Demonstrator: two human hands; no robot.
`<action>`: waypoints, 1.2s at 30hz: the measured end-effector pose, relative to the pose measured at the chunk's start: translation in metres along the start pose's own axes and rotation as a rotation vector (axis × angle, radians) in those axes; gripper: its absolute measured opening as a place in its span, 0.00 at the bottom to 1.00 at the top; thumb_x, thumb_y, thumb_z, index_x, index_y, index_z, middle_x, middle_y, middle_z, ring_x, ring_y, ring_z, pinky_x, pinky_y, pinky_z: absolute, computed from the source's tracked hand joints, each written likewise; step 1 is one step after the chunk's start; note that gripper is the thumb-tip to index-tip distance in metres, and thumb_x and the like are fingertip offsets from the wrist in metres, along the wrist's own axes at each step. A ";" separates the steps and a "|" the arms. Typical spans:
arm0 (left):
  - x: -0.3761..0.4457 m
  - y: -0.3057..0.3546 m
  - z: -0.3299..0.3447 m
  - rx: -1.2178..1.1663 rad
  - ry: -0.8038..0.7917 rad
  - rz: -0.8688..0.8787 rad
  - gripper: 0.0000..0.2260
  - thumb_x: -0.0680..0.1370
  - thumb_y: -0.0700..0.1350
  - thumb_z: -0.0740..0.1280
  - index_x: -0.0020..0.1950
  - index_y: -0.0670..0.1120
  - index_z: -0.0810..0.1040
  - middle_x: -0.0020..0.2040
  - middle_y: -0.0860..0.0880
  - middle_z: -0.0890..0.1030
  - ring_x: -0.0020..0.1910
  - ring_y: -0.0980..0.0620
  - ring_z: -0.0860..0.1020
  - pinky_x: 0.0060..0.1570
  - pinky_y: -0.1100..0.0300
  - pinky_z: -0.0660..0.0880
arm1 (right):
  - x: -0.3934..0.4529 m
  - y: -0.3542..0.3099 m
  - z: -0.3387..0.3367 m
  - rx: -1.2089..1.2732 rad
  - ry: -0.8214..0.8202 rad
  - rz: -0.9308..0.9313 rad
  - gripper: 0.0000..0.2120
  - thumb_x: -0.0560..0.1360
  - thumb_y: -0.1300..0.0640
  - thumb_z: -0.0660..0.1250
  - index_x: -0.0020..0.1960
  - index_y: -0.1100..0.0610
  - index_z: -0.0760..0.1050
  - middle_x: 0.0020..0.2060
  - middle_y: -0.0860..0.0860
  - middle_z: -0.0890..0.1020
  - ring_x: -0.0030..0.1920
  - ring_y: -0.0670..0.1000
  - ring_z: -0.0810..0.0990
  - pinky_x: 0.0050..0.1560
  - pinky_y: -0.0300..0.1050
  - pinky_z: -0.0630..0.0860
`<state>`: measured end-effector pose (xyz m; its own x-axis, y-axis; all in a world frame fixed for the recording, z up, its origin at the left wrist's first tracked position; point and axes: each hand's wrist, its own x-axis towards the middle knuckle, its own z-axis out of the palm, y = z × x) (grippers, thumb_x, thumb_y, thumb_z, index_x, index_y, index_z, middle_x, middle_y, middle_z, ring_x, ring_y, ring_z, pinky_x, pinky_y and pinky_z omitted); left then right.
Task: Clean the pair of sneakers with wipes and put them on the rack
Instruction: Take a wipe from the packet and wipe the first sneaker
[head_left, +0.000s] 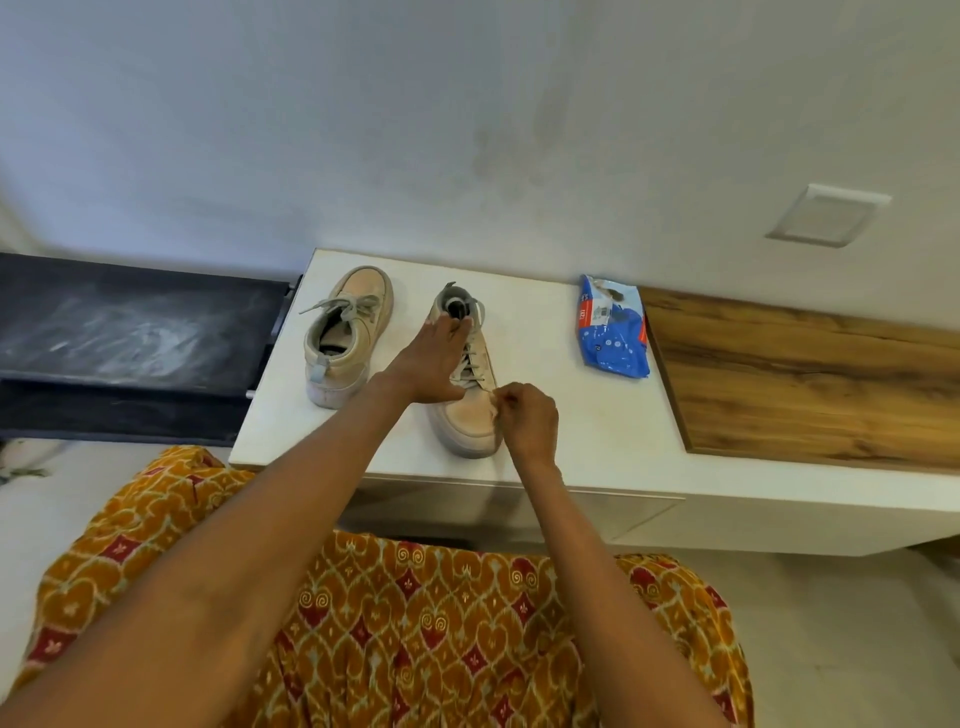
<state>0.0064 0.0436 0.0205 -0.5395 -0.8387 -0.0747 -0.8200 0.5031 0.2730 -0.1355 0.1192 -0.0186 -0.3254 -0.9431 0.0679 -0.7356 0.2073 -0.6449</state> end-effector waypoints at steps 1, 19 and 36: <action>0.000 0.000 0.000 -0.001 0.004 -0.002 0.45 0.72 0.52 0.70 0.76 0.40 0.44 0.74 0.38 0.53 0.72 0.40 0.54 0.71 0.53 0.53 | 0.008 -0.001 -0.001 -0.018 -0.019 -0.008 0.09 0.76 0.63 0.63 0.52 0.60 0.81 0.48 0.56 0.84 0.48 0.55 0.80 0.47 0.42 0.73; -0.001 -0.002 0.005 -0.004 -0.002 -0.019 0.49 0.70 0.51 0.73 0.76 0.41 0.40 0.75 0.39 0.47 0.75 0.43 0.47 0.71 0.55 0.55 | 0.008 0.017 0.031 0.378 0.151 0.265 0.06 0.75 0.63 0.64 0.51 0.57 0.73 0.47 0.54 0.81 0.46 0.54 0.79 0.40 0.35 0.70; -0.012 -0.010 0.000 -0.125 -0.028 0.015 0.43 0.72 0.48 0.70 0.77 0.43 0.44 0.75 0.41 0.50 0.74 0.44 0.50 0.71 0.56 0.53 | 0.012 0.002 0.035 0.320 0.269 -0.003 0.09 0.71 0.56 0.72 0.46 0.54 0.72 0.42 0.50 0.80 0.42 0.48 0.79 0.42 0.38 0.71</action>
<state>0.0211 0.0485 0.0186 -0.5579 -0.8244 -0.0959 -0.7825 0.4839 0.3919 -0.1195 0.0995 -0.0458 -0.4983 -0.8335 0.2387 -0.5287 0.0739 -0.8456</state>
